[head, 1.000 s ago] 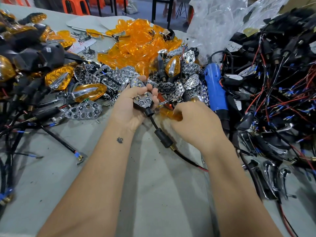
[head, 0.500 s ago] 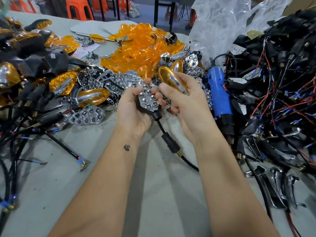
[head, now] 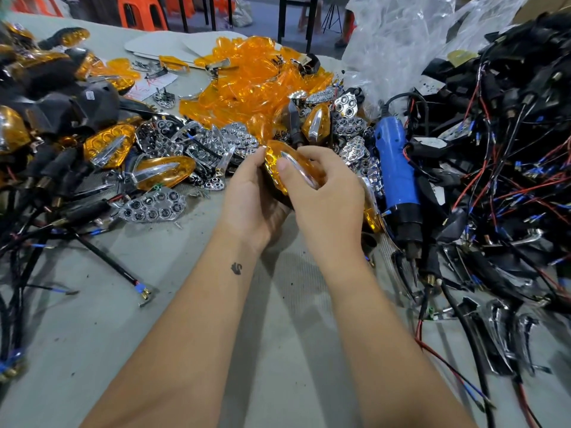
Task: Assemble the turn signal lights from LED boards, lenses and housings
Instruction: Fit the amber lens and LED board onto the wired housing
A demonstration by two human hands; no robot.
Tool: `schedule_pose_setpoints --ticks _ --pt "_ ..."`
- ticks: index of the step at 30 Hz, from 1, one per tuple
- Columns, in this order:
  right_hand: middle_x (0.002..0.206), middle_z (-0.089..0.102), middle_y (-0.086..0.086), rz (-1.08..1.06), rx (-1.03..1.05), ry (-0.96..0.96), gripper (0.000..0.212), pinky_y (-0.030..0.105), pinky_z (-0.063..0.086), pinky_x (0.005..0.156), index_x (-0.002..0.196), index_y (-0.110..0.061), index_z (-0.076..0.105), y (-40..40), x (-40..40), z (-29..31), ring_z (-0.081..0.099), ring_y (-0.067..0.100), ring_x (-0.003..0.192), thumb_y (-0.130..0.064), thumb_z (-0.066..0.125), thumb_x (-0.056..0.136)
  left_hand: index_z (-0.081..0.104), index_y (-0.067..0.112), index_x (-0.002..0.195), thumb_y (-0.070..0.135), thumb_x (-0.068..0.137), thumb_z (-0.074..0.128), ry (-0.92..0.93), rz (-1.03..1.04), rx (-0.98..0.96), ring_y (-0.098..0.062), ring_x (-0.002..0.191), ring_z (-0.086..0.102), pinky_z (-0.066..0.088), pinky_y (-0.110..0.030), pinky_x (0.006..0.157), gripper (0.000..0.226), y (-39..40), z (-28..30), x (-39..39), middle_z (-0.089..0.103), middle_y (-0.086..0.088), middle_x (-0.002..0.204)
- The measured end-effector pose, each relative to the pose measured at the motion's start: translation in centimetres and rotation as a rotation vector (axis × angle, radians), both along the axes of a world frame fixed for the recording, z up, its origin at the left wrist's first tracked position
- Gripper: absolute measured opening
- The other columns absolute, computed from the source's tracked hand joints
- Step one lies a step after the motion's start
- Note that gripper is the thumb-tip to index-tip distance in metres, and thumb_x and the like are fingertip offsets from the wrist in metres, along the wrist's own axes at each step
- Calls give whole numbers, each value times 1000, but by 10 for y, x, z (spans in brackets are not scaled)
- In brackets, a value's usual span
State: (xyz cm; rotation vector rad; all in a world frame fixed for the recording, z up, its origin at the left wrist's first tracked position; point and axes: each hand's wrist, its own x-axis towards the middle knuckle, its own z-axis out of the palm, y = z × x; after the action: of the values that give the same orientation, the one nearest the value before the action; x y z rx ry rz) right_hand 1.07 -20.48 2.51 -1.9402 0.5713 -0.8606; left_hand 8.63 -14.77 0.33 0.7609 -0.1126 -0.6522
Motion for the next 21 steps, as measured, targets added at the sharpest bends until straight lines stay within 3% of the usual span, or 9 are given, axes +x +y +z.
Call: schedule_pose_setpoints --ticks 4,7,10,12,15,21 --pt "111 53 -6 50 -75 88 39 32 48 96 123 -24 69 -1 -1 -4 54 10 107 -45 66 91 64 10 104 31 104 43 -16 43 33 -14 69 71 57 -27 56 29 1 2 -1 71 -5 80" --pt "109 55 -5 105 -97 130 45 26 47 92 132 -27 63 -3 -3 -5 55 7 104 -43 67 90 66 14 105 33 103 45 -9 23 38 -18 74 71 59 -30 61 28 2 3 -2 72 -5 83" --pt "113 59 -6 141 11 6 44 17 46 92 132 -29 64 -4 -6 -4 57 0 103 -31 72 89 65 12 114 38 103 43 -12 -5 61 -22 85 69 59 -32 71 35 0 4 -3 71 -7 92" --pt "109 58 -3 157 11 -28 44 14 44 86 130 -29 66 -3 -7 -5 57 4 100 -28 74 87 66 11 107 40 103 42 -17 -17 60 -22 85 68 59 -32 72 37 -1 4 -4 71 -7 89" --pt "108 53 -6 162 -28 -1 45 23 45 88 131 -35 64 -2 -5 -7 53 12 105 -31 74 87 67 12 99 42 104 38 -25 -24 35 -20 81 71 59 -31 71 42 -1 4 -5 72 -5 84" --pt "117 54 -8 169 -29 14 44 34 44 101 133 -35 61 -1 -7 -6 51 10 118 -29 70 91 66 12 102 40 105 31 -62 -14 37 -19 80 71 59 -30 68 44 0 5 -7 72 -5 85"
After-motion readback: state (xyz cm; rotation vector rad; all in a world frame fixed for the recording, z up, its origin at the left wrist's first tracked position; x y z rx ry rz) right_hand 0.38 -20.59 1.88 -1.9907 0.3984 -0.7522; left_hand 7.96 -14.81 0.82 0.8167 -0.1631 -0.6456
